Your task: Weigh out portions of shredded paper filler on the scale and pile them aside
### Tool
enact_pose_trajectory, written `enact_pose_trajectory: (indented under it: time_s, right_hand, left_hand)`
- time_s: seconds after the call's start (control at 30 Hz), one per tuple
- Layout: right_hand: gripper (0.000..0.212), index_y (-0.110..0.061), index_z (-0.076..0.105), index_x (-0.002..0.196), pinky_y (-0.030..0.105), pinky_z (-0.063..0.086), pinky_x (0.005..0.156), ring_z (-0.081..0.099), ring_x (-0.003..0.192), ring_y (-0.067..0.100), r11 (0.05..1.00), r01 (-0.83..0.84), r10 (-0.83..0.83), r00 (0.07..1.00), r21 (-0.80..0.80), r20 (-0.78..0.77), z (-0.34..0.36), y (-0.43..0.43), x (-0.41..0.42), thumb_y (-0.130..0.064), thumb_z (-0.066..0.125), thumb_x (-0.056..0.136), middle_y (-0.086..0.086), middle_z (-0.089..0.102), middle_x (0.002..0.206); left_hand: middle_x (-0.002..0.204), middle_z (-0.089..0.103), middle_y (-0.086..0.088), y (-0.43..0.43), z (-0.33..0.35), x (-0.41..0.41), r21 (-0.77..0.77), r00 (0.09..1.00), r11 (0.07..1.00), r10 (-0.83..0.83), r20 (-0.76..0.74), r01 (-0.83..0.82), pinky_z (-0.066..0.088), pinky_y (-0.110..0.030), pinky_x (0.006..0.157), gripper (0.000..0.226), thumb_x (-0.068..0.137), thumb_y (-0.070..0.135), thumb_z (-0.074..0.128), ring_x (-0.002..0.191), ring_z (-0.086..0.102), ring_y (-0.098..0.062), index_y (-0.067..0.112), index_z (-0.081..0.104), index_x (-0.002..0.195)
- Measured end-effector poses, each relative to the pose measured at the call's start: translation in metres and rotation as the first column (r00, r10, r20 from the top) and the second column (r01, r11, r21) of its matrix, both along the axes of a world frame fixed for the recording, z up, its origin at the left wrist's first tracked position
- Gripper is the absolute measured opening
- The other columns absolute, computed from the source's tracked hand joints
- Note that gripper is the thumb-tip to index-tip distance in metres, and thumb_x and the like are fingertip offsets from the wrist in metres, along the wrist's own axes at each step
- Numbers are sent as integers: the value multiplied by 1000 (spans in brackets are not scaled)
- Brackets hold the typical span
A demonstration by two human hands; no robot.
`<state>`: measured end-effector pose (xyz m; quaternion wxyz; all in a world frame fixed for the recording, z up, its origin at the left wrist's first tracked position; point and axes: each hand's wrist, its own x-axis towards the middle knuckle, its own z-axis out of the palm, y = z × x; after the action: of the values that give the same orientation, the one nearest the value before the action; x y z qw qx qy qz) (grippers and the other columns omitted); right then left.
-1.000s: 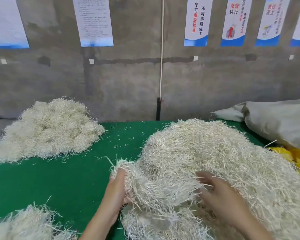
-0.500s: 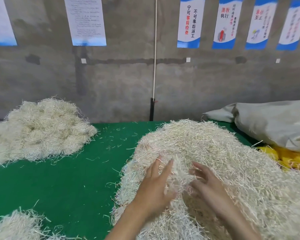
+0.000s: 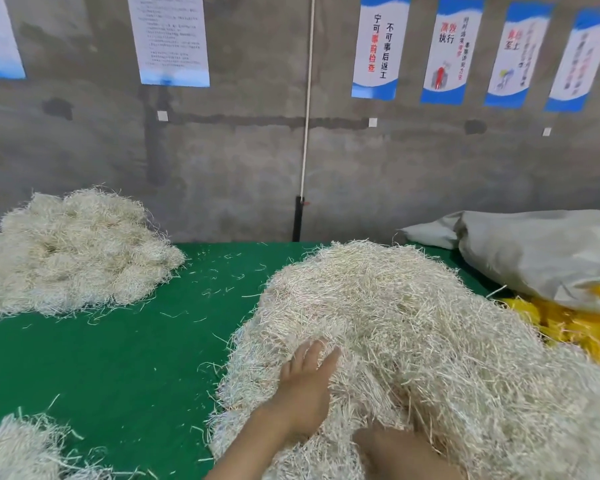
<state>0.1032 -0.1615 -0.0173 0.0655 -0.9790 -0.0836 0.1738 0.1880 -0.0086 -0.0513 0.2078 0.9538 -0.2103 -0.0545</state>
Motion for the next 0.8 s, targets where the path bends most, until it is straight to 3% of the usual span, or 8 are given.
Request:
enact_pose_trajectory:
  time_s: [0.07, 0.17, 0.3, 0.37, 0.43, 0.6, 0.7, 0.8]
  right_hand:
    - [21, -21, 60, 108, 35, 45, 101, 61, 106, 16, 1000, 24, -23, 999, -18, 26, -4, 4, 2, -14, 44, 96, -1, 65, 105]
    - [21, -29, 63, 87, 13, 44, 68, 60, 81, 3, 996, 27, -42, 981, 80, 191, 1, 2, 1, -13, 51, 92, -13, 61, 81]
    - [16, -29, 64, 92, 14, 48, 61, 61, 74, -1, 979, -29, -42, 939, 201, 341, 24, 6, 2, -21, 52, 98, -10, 67, 85]
    - [15, -27, 64, 95, 17, 49, 61, 62, 71, 2, 967, -45, -57, 923, 253, 382, 34, 8, 4, -20, 51, 99, -6, 69, 86]
    - [16, -25, 61, 90, 21, 43, 55, 58, 62, 7, 955, -58, -65, 916, 290, 396, 42, 9, 6, -19, 50, 99, -1, 65, 77]
    - [19, -31, 59, 95, 29, 54, 54, 54, 48, 9, 848, -42, -222, 878, 528, 425, 67, 10, 13, -13, 54, 98, 2, 69, 81]
    - [19, -25, 60, 83, 26, 46, 47, 52, 48, 8, 712, -87, -346, 821, 697, 455, 88, 10, 25, -15, 55, 98, -4, 62, 68]
    - [23, -11, 62, 76, 19, 39, 45, 45, 46, 1, 549, -132, -429, 803, 825, 414, 110, 16, 38, -8, 53, 97, -6, 56, 59]
  left_hand:
    - [155, -17, 26, 17, 27, -12, -99, 995, 995, -17, -100, 7, -14, -44, 113, 86, 94, 5, 45, 142, -24, -11, 57, 1, 146]
    - [150, 12, 35, 44, 83, -23, -187, 995, 980, -82, -56, 70, 18, -29, 115, 78, 92, 13, 57, 140, 19, -1, 54, 19, 147]
    - [125, 52, 18, 59, 120, -29, -18, 951, 999, 46, 304, -42, 48, -31, 91, 46, 91, 27, 65, 105, 52, -6, 38, 51, 133]
    - [113, 52, 12, 58, 120, -32, 52, 856, 987, 107, 505, -155, 46, -30, 72, 30, 90, 31, 64, 94, 49, -9, 30, 55, 118]
    - [115, 46, 8, 57, 109, -31, 17, 821, 981, 153, 550, -194, 47, -27, 67, 36, 91, 36, 63, 90, 47, -9, 29, 48, 123]
    - [122, 41, 19, 60, 88, -32, -262, 899, 960, 198, 391, -98, 43, -17, 77, 53, 97, 50, 45, 70, 52, 7, 40, 25, 145]
    - [130, 55, 15, 59, 82, -29, -279, 947, 959, 131, 292, -46, 41, -14, 89, 45, 99, 54, 27, 93, 50, 14, 39, 41, 138]
    - [142, 49, 14, 57, 79, -30, -363, 997, 932, 44, 62, -19, 31, -21, 108, 72, 87, 77, 12, 118, 39, 9, 39, 44, 139]
